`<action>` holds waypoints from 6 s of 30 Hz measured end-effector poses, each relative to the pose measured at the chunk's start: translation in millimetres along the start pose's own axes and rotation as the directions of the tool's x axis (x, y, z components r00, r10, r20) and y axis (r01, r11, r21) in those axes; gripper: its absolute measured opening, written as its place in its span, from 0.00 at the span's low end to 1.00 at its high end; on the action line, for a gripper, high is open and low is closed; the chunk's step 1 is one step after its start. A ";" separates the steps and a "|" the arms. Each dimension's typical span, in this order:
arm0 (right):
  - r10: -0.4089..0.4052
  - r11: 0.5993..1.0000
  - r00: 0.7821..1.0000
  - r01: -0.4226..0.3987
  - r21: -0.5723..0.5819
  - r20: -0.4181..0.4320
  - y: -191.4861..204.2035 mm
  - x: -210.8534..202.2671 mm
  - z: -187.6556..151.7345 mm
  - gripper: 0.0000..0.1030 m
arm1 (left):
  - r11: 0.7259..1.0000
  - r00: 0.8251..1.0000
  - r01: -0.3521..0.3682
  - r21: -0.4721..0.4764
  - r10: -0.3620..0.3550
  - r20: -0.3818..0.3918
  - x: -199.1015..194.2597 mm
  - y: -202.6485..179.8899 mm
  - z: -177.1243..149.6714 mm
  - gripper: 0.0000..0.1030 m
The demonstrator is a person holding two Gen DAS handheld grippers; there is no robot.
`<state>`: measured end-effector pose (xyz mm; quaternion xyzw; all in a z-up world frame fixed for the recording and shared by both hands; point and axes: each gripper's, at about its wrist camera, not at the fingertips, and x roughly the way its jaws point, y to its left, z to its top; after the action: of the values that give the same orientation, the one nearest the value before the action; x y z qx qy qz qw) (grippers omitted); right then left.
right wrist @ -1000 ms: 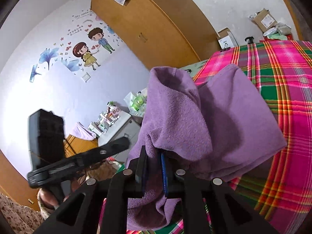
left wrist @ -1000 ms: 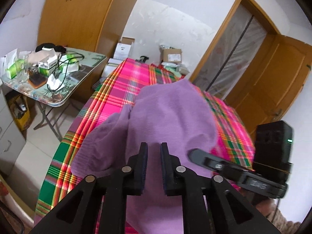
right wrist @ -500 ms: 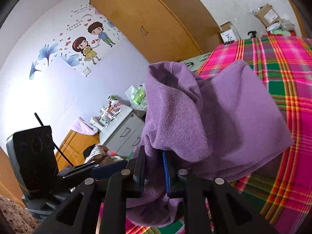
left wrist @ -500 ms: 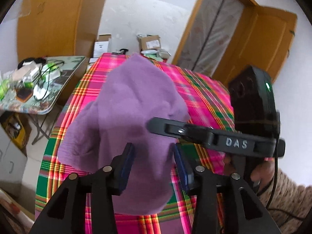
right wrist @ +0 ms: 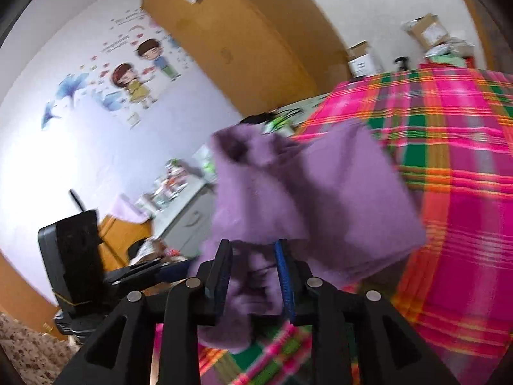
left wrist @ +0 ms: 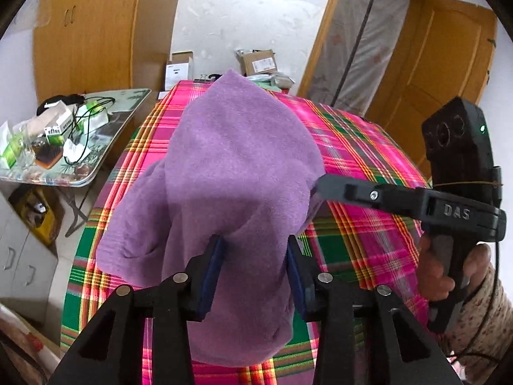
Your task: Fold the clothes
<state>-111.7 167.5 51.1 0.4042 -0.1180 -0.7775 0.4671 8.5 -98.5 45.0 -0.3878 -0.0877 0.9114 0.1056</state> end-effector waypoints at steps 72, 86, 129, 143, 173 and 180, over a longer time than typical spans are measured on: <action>-0.531 0.842 0.811 0.472 0.263 0.246 -99.2 -183.1 -18.7 0.14 | 0.984 0.984 0.176 -0.009 -0.176 0.002 32.6 -60.1 19.6 0.08; -0.686 0.718 0.691 0.596 0.359 0.227 -126.1 -221.8 -42.2 0.14 | 0.993 0.994 0.111 -0.039 -0.110 0.014 26.9 -35.3 16.9 0.11; -0.498 0.835 0.865 0.497 -0.235 0.062 9.5 -122.8 -71.4 0.31 | 0.850 1.000 -0.007 -0.526 -0.006 -0.023 -14.3 129.9 -30.0 0.38; -0.540 0.742 0.840 0.449 -0.498 -0.047 47.3 -48.3 -105.4 0.46 | 0.785 0.990 0.057 -0.616 -0.126 -0.069 11.6 129.4 -27.5 0.45; -0.508 0.795 0.850 0.525 -0.305 0.140 23.7 -89.1 -29.2 0.04 | 0.802 0.989 0.129 -0.583 -0.060 0.135 -13.0 127.3 25.3 0.04; -0.538 0.774 0.821 0.571 -0.275 0.192 16.3 -92.6 -6.2 0.04 | 0.832 0.982 0.156 -0.533 -0.070 0.177 -7.7 115.5 54.0 0.04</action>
<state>-74.9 236.0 104.3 0.2993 0.1102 -0.9086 0.2696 -39.9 -215.9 59.3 -0.3264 -0.3735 0.8675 0.0380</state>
